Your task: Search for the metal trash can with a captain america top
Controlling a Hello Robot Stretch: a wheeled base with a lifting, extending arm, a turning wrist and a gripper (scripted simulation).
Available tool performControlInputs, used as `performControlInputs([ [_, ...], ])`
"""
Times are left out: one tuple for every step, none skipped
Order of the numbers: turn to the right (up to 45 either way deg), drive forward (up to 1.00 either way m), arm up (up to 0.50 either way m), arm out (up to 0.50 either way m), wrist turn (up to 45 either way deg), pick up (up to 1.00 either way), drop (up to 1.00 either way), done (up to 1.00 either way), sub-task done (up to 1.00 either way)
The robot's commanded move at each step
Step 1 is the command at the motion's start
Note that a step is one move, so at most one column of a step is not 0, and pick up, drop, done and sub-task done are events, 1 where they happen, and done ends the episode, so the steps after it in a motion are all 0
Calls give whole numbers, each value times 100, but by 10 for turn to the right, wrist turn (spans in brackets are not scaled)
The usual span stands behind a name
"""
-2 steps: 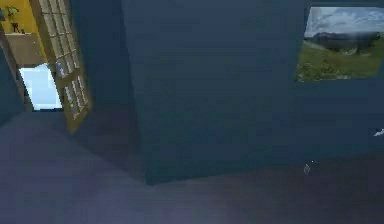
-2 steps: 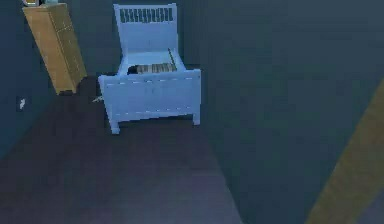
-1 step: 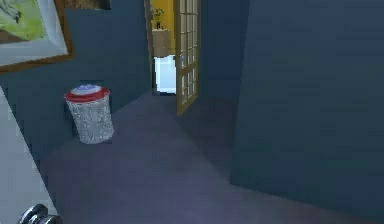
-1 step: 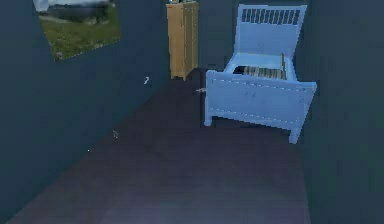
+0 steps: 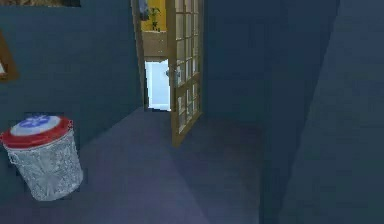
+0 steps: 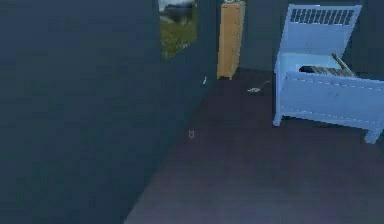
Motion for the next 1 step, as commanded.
performControlInputs([
  [-420, 0, 0, 0, 0, 0, 0, 0, 0],
])
